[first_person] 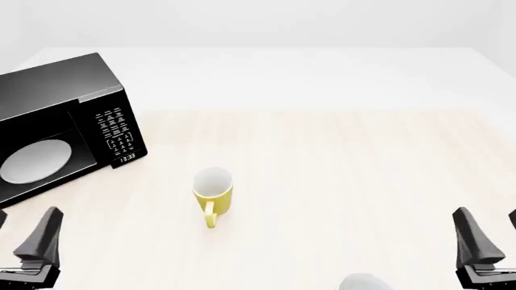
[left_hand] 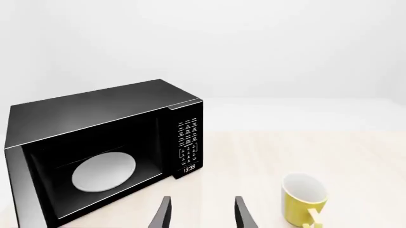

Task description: Put the yellow and white mug in the microwave and close it.

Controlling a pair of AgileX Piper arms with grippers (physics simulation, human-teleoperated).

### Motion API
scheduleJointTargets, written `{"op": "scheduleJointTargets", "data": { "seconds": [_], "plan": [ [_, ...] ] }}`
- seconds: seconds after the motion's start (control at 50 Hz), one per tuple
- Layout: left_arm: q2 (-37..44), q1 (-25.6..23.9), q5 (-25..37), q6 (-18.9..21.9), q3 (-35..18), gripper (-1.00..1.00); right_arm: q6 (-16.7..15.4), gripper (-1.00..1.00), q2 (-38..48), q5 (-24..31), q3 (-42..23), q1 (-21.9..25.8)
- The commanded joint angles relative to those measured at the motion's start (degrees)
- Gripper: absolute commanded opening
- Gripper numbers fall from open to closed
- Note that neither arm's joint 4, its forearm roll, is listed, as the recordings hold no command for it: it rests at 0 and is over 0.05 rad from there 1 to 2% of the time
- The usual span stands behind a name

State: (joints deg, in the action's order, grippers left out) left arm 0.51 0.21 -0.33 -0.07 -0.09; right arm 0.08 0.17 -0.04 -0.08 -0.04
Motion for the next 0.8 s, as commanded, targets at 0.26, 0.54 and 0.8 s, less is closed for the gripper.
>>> {"op": "scheduleJointTargets", "data": {
  "seconds": [0.26, 0.54, 0.8],
  "plan": [
    [3.5, 1.3, -2.3, 0.7, 0.0, 1.0, -0.1, 1.0, -0.2, 0.0, 0.1, 0.0],
    [4.7, 0.8, -3.1, 1.2, 0.1, 1.0, -0.1, 1.0, -0.2, 0.0, 0.1, 0.0],
    [1.8, -3.9, 2.4, 3.6, 0.1, 1.0, -0.1, 1.0, -0.2, 0.0, 0.1, 0.0]
  ]
}}
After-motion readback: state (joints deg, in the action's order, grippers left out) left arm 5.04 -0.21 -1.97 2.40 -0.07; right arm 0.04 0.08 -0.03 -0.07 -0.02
